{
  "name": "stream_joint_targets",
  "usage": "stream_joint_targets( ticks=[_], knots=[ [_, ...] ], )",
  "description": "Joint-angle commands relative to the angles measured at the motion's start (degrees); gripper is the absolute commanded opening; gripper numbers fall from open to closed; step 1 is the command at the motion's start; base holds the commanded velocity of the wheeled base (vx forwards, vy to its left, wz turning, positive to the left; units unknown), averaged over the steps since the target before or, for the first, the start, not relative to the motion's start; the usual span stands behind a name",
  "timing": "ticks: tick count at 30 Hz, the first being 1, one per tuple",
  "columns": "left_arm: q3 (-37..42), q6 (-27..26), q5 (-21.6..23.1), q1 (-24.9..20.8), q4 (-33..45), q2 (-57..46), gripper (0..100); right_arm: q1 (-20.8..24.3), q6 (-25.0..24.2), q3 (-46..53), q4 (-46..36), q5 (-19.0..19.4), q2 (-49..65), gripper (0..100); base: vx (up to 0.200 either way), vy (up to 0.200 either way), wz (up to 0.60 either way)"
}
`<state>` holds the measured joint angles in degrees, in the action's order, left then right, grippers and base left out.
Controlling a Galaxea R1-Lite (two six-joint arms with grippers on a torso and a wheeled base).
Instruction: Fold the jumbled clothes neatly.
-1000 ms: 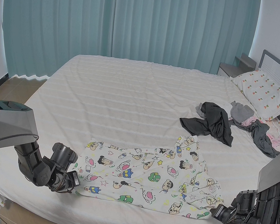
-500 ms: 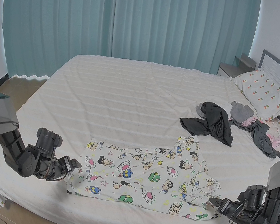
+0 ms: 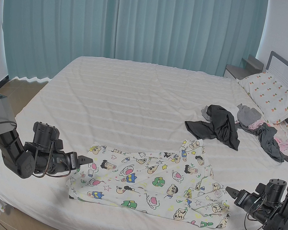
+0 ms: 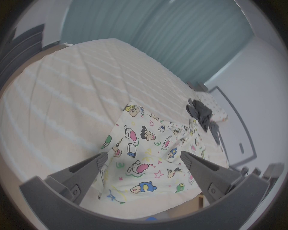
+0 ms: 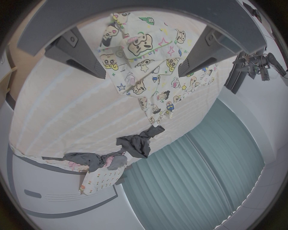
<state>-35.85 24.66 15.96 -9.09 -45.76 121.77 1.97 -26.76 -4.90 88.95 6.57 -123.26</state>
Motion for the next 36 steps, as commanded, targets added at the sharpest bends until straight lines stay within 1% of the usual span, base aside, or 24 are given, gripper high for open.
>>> stream_joint_targets(
  ticks=[1, 3, 5, 7, 15, 18, 19, 20, 21, 26, 28, 36],
  knots=[
    [-0.45, -7.96, 5.4, 1.62, -1.87, 6.72, 100, -0.22, -5.06, -1.69, 0.52, 8.19, -3.48, 100, 0.0, 0.0, 0.0],
    [-1.15, -10.77, 5.84, 1.71, -1.7, 7.78, 100, -0.74, -8.4, -1.25, 0.52, 11.97, -3.48, 100, 0.0, 0.0, 0.0],
    [-1.76, -11.48, 5.84, 1.62, -1.52, 8.39, 100, -1.27, -9.45, -0.72, 0.52, 13.47, -3.57, 100, 0.0, 0.0, 0.0],
    [-2.47, -11.57, 5.75, 1.54, -1.52, 9.19, 100, -1.71, -9.54, -0.02, 0.52, 14.0, -3.48, 100, 0.0, 0.0, 0.0],
    [-6.33, -13.06, 6.1, 1.62, -1.43, 12.44, 100, -1.36, -9.19, 2.35, 0.52, 14.08, -3.65, 100, 0.0, 0.0, 0.0],
    [-7.13, -15.96, 6.1, 1.8, -0.55, 13.49, 100, -0.92, -9.01, 2.44, 0.52, 14.35, -5.76, 100, 0.0, 0.0, 0.0],
    [-7.21, -16.14, 6.1, 1.8, -0.47, 13.58, 100, -0.92, -9.01, 2.44, 0.52, 14.35, -5.85, 100, 0.0, 0.0, 0.0],
    [-7.83, -18.42, 6.54, 2.15, 1.03, 14.02, 100, -0.04, -8.4, 2.44, 0.52, 14.17, -6.99, 100, 0.0, 0.0, 0.0],
    [-8.27, -19.12, 6.72, 2.24, 1.82, 14.11, 100, 0.13, -8.22, 2.53, 0.52, 14.0, -7.35, 100, 0.0, 0.0, 0.0],
    [-10.38, -19.56, 6.89, 2.15, 3.22, 14.99, 100, 0.31, -7.96, 2.62, 0.52, 14.0, -7.61, 100, 0.0, 0.0, 0.0],
    [-12.66, -19.56, 6.81, 2.15, 3.4, 16.92, 100, 0.31, -7.96, 2.62, 0.52, 13.82, -7.7, 100, 0.0, 0.0, 0.0],
    [-12.75, -19.56, 7.51, 1.36, 3.58, 17.71, 100, 0.31, -7.87, 3.32, 0.52, 14.0, -7.7, 100, 0.0, 0.0, 0.0]
  ],
)
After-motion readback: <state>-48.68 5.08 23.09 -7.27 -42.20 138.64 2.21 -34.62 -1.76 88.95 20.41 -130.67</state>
